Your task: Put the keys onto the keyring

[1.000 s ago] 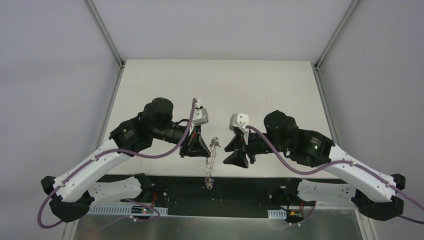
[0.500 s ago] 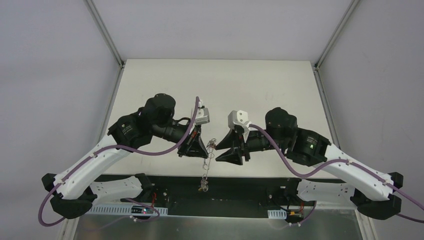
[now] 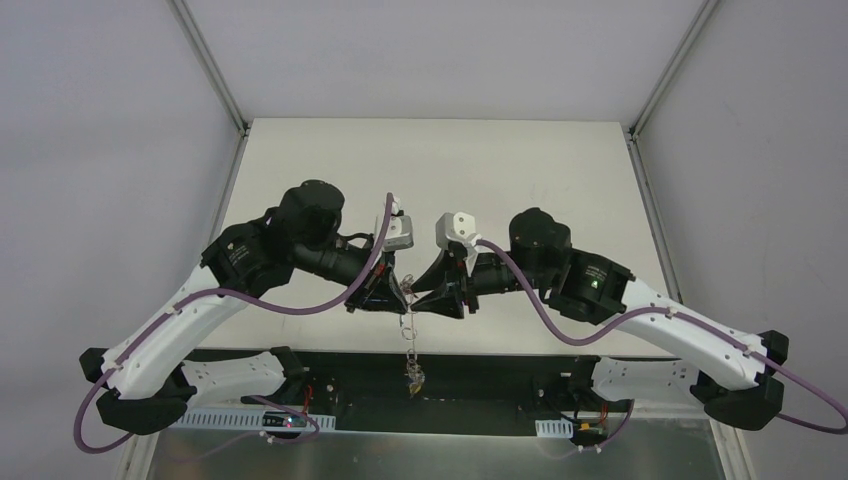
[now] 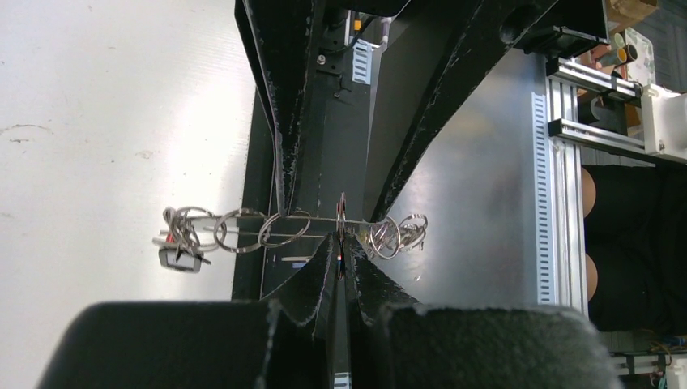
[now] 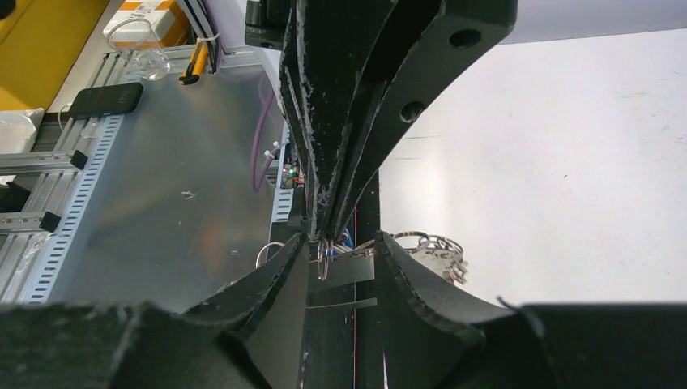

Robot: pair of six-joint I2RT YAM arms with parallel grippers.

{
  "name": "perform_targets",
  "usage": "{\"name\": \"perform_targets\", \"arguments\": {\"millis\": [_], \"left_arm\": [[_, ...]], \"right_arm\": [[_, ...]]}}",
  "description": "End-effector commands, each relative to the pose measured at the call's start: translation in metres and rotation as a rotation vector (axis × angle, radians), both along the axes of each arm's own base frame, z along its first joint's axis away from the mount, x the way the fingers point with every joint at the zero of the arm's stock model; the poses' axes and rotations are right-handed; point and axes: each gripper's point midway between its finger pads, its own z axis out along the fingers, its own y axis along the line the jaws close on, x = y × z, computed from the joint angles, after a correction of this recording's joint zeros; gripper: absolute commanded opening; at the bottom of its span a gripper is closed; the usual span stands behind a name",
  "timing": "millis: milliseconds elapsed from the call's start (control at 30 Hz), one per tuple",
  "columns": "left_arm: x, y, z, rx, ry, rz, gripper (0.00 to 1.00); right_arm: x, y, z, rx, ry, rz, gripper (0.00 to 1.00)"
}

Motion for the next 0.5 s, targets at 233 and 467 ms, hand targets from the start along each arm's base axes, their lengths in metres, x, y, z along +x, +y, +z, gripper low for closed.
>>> {"name": "perform_targets", "arguments": {"millis": [233,467], "left_arm": [[0.0003,0.0077,0.0135,-0.022,-0.076,0.003,0.00],[0.0010,0.0077,0.0154,-0.024,-0.086,0.004,0.00]], "right_arm": [[-0.0096,0.0088,0.0268,0.089,-0.021,0.074,0.35],[-0.0146,0.0075,0.0242,0.088,-0.017,0.102,0.35]]}}
